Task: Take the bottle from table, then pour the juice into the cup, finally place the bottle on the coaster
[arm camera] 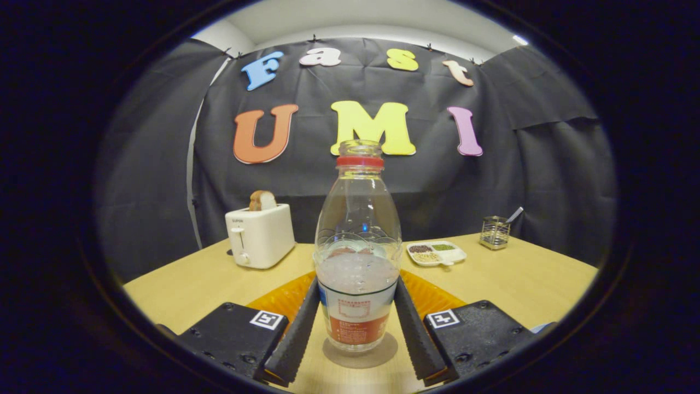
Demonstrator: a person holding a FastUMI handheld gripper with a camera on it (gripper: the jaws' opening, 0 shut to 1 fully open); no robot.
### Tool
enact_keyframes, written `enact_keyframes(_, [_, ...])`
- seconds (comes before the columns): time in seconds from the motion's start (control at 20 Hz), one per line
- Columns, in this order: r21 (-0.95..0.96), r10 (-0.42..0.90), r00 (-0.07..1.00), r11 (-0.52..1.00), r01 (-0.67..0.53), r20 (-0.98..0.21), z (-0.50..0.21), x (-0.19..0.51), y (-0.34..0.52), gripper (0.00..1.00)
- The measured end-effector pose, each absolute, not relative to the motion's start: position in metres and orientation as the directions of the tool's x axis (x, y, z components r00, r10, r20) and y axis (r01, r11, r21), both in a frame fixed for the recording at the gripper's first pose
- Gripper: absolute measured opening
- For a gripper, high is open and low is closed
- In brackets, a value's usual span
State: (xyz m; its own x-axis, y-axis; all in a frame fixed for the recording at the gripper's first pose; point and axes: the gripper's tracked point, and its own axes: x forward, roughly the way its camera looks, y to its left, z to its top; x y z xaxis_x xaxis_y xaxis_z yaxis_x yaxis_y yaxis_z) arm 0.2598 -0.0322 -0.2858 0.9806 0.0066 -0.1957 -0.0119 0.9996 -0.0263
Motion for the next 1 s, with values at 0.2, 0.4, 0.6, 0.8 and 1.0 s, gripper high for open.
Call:
enact_keyframes(0.2, [-0.055,-0.008,0.982,0.998,-0.003,-0.19,-0.292,0.256,-0.034,0.81])
enact_keyframes(0.4, [-0.035,-0.022,0.975,0.999,0.015,-0.221,-0.311,0.255,-0.04,0.82])
enact_keyframes(0.6, [-0.015,-0.005,0.972,1.0,0.002,-0.234,-0.313,0.253,-0.037,0.89])
enact_keyframes(0.8, [-0.019,0.022,0.97,0.999,-0.027,-0.241,-0.305,0.243,-0.033,1.0])
enact_keyframes(1.0, [-0.055,0.015,0.973,0.998,-0.029,-0.229,-0.281,0.224,-0.036,1.0])
